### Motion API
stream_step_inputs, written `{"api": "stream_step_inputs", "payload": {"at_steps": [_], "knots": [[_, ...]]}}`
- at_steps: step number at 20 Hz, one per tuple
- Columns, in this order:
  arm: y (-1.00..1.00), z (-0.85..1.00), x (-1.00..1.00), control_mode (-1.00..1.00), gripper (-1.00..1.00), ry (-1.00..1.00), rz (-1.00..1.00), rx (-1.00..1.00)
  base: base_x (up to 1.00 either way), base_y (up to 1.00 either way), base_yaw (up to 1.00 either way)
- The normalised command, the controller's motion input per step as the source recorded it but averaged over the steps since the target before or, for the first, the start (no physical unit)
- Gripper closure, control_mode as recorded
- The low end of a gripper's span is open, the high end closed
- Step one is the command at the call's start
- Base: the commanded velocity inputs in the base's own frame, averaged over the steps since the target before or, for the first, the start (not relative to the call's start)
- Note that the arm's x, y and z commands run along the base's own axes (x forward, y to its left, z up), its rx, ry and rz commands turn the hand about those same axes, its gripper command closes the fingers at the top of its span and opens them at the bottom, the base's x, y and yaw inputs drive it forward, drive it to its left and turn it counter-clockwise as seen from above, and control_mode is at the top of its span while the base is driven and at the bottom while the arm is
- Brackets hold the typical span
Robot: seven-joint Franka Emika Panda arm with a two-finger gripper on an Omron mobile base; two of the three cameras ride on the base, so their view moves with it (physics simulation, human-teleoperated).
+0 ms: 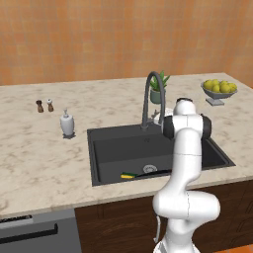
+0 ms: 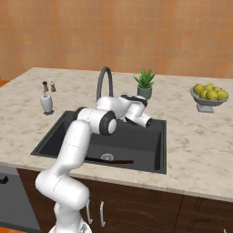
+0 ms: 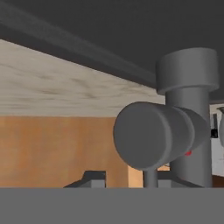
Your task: Pick the pan and sponge and place them into the sink. Then turn on the water.
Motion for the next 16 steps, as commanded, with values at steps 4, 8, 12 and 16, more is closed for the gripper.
{"api": "stream_step_inputs", "payload": {"at_steps": [4,8,12,16], "knots": [[0.00,0.00,0.13,-1.00,1.00,0.00,-0.14,0.00,0.00,0.00,0.00],[-0.06,0.00,0.31,-1.00,1.00,0.10,-0.28,0.00,0.00,0.00,0.00],[-0.47,0.00,0.46,-1.00,1.00,0.25,-0.12,0.09,0.00,0.00,0.00],[-0.76,0.00,0.46,-1.00,1.00,0.32,-0.02,0.17,0.00,0.00,0.00]]}}
